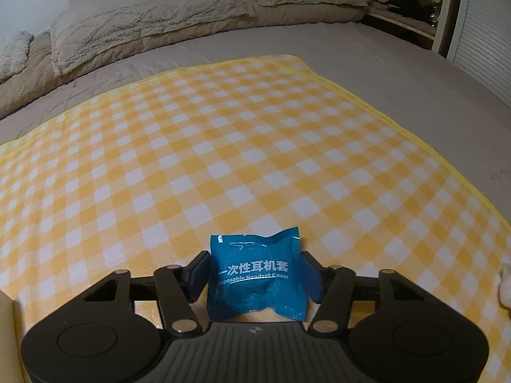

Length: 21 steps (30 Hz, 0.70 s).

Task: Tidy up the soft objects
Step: 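Grasp the blue packet with left tool while right tool grasps white tissue, then carry the blue packet in the left tool and tissue in the right tool over the white box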

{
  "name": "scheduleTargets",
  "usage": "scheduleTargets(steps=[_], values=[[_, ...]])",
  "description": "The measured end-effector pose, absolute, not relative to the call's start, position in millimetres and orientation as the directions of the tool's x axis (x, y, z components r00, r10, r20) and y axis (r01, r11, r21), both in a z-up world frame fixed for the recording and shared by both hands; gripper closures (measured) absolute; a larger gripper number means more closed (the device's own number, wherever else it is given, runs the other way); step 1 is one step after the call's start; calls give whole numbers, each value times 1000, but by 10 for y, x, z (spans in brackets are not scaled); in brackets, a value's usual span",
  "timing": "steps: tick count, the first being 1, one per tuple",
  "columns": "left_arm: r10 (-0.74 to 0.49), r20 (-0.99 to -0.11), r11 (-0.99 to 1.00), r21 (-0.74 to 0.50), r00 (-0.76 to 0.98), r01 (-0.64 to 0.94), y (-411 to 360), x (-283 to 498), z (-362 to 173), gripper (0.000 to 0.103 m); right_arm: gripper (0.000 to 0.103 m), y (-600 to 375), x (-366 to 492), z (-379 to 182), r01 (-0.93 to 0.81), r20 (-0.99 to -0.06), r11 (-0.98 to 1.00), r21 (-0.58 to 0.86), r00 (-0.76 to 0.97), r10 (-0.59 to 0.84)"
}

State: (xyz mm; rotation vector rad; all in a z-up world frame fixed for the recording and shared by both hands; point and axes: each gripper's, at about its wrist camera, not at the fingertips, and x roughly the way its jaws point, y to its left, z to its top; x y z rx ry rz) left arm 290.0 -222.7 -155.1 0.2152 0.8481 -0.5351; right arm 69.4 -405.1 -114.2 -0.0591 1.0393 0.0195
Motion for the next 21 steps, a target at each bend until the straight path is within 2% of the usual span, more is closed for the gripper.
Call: scheduleTargets(steps=[4, 21], values=[[-364, -755, 853, -35, 546, 520, -2188, 2867, -1508, 50, 71, -4052, 701, -1094, -44, -855, 998, -45, 518, -16], [-381, -698, 864, -35, 606, 503, -1859, 2543, -949, 50, 72, -3851, 820, -813, -44, -812, 998, -43, 583, -10]])
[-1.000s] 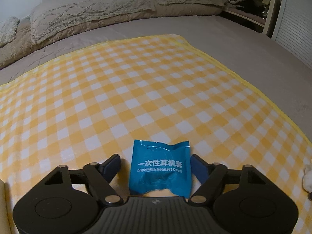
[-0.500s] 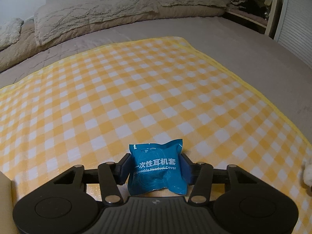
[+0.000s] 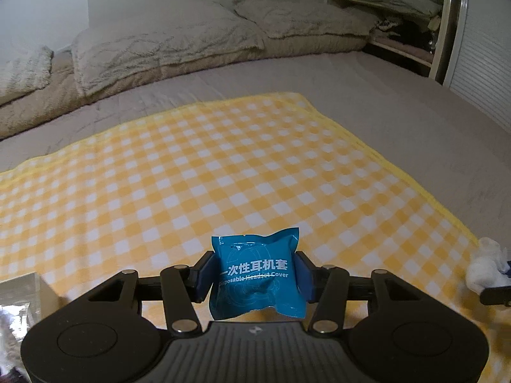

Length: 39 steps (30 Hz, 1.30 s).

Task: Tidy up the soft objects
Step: 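Carry the blue packet in the left tool and tissue in the right tool over the white box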

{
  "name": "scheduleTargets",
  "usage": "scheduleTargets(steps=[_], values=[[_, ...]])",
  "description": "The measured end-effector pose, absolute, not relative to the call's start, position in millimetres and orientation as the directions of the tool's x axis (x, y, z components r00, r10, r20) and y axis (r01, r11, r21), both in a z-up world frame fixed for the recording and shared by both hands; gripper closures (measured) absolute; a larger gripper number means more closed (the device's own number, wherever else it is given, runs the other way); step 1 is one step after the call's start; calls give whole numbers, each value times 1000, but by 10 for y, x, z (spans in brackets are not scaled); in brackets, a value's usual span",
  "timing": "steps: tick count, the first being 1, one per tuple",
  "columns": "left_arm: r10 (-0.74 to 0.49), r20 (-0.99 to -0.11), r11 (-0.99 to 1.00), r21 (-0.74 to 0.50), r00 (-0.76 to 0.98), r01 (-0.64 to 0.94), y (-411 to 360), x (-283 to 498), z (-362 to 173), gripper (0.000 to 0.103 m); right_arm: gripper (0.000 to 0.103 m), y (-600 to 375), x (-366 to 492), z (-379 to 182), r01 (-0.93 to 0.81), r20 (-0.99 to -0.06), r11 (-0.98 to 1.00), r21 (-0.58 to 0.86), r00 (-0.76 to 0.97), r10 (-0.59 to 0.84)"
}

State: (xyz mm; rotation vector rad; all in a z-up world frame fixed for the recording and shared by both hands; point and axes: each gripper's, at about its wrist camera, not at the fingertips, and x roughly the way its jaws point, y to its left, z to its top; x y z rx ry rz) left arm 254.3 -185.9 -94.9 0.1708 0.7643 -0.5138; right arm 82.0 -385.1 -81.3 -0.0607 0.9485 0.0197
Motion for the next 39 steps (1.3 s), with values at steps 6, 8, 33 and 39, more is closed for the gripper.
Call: scheduleTargets(steps=[6, 8, 33, 39], values=[[-370, -668, 881, -31, 646, 472, -1606, 2381, -677, 50, 72, -3657, 894, -646, -61, -781, 997, -44, 624, 4], [-360, -660, 888, -24, 659, 460, -1515, 2336, -600, 50, 71, -3580, 918, -595, -70, -771, 997, -43, 637, 11], [-258, -598, 955, -39, 759, 293, -65, 1830, -62, 50, 71, -2443, 1248, -53, -193, -685, 981, -13, 717, 132], [-225, -588, 968, -44, 777, 247, 323, 1842, -7, 50, 71, -2129, 1356, 16, -227, -675, 974, -7, 719, 163]])
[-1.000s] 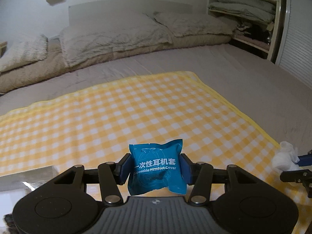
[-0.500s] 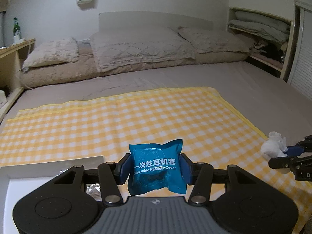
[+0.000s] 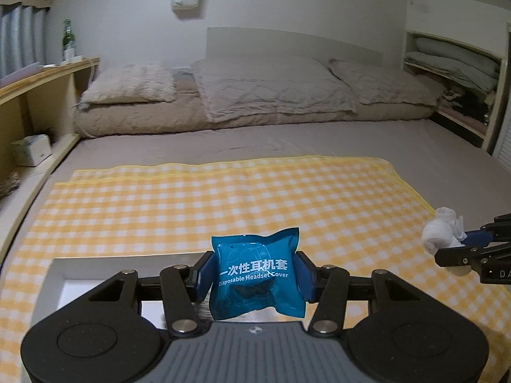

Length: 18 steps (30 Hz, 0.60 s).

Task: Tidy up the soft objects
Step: 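Carry the blue packet in the left tool and tissue in the right tool over the white box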

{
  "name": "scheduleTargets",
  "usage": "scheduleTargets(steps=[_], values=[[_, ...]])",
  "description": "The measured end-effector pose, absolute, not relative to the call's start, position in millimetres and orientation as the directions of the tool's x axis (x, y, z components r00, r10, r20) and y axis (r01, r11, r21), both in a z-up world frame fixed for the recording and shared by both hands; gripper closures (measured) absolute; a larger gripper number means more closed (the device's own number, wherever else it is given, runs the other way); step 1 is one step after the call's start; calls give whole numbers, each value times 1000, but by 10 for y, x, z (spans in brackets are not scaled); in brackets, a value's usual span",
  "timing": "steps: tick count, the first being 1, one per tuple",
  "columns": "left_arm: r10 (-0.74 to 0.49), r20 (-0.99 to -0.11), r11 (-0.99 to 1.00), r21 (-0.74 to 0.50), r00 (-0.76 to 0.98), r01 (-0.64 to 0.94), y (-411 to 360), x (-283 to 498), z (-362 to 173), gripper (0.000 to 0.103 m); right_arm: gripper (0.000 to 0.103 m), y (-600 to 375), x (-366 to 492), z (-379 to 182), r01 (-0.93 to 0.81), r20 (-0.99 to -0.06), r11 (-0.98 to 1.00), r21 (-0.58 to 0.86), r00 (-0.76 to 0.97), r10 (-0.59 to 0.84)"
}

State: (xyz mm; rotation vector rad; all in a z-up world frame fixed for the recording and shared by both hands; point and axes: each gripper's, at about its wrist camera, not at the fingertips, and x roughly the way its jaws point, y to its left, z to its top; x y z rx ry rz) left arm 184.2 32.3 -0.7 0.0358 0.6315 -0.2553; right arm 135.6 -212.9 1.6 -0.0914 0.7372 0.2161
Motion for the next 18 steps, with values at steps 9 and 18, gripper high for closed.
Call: scheduleTargets(steps=[9, 18], values=[[-167, -589, 985, -59, 791, 164, 909, 1992, 70, 49, 71, -1679, 1584, 75, -272, -669, 962, 0, 715, 203], [-114, -637, 993, -40, 762, 115, 1294, 2174, -93, 49, 71, -1185, 1878, 108, -340, -666, 940, 32, 694, 274]])
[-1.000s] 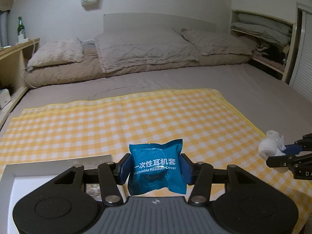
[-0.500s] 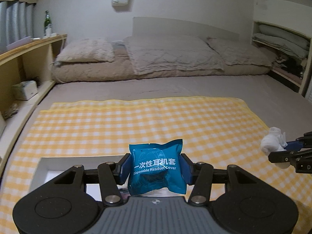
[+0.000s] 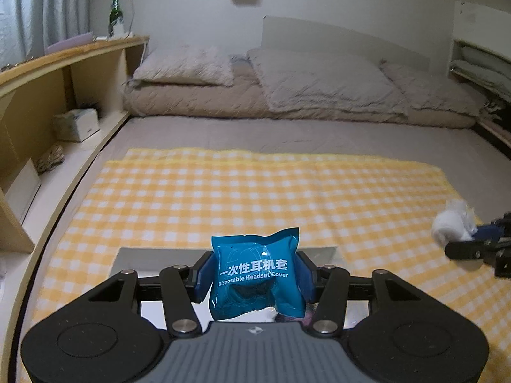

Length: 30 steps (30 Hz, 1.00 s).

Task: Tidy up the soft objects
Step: 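Carry the blue packet in the left tool and tissue in the right tool over the white box, then open the right tool to drop the tissue while the left tool releases the blue packet into the box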

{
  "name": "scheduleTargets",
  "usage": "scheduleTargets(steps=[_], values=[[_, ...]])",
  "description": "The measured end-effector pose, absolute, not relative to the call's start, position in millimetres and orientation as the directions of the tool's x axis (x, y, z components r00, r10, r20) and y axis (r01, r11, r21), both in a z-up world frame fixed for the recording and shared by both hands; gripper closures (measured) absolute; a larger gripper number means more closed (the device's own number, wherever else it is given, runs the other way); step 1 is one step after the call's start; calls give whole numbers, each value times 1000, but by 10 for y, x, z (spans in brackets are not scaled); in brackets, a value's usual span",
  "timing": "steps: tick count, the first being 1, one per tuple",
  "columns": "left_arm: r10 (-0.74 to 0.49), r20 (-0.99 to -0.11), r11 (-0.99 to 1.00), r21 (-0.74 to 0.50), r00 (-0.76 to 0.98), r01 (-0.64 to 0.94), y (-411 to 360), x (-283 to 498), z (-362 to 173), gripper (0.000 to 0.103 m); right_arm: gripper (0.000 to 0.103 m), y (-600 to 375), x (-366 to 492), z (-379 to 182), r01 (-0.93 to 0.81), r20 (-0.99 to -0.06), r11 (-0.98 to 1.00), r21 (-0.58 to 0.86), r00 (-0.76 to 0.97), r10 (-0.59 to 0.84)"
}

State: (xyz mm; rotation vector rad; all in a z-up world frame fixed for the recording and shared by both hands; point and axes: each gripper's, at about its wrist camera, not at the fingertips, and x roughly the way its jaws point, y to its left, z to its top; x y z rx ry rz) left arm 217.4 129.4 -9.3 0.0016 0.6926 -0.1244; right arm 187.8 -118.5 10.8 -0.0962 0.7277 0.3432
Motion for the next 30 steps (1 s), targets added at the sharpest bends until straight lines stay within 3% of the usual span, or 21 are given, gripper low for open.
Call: scheduleTargets(steps=[19, 30], values=[[34, -768, 996, 76, 639, 38, 2100, 2321, -726, 49, 71, 28, 2487, -91, -469, -694, 875, 124, 589, 414], [1, -834, 986, 92, 552, 138, 2119, 2334, -1046, 49, 71, 861, 2702, -259, -561, -720, 812, 162, 495, 486]])
